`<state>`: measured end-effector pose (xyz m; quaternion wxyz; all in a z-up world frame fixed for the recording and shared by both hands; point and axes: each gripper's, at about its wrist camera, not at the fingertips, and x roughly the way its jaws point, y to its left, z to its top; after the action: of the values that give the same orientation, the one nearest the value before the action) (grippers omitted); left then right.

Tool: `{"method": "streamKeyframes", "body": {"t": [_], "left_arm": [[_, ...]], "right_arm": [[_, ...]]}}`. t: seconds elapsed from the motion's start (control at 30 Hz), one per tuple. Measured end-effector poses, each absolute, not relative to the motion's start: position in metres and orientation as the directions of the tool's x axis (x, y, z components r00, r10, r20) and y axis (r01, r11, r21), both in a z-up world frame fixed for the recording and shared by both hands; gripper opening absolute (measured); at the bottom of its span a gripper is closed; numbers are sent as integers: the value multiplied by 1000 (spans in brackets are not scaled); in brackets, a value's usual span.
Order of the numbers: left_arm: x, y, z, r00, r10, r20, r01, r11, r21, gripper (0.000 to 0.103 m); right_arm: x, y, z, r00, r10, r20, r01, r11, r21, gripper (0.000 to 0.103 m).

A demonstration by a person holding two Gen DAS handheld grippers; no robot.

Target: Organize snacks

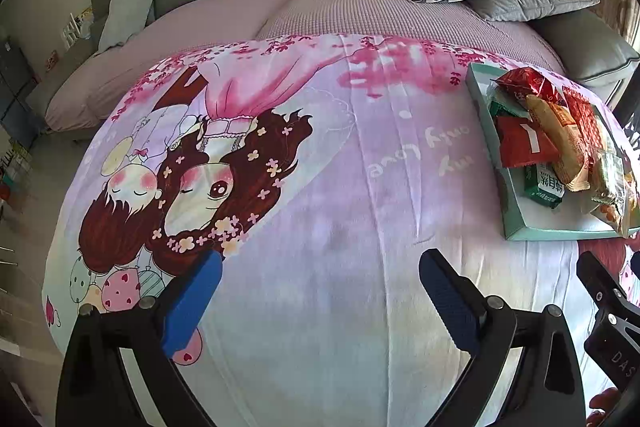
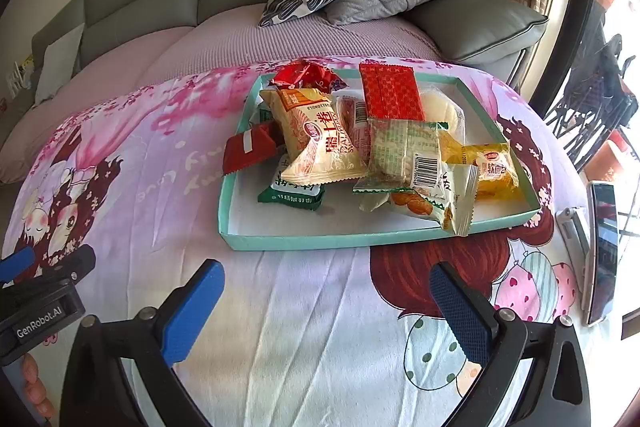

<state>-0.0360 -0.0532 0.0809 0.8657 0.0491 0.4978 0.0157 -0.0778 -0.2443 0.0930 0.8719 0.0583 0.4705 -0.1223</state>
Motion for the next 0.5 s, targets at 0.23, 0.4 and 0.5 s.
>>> {"method": "streamKeyframes", "body": {"t": [0.23,0.4,0.5], "left_arm": [[-35,-58,77,492,76,-867,43,993,111,99],[-34,-59,76,489,71,-870,50,993,110,99],[-34,-61,75,486,68,-871,56,992,109,99]], "right_arm": [[-79,-246,95,533,-155,-832,271,963,-6,103],[-79,-247,95,534,-155,-831,272,962,-5,103],[-79,-248,96,534,-157,-831,277,961,-4,103]]}}
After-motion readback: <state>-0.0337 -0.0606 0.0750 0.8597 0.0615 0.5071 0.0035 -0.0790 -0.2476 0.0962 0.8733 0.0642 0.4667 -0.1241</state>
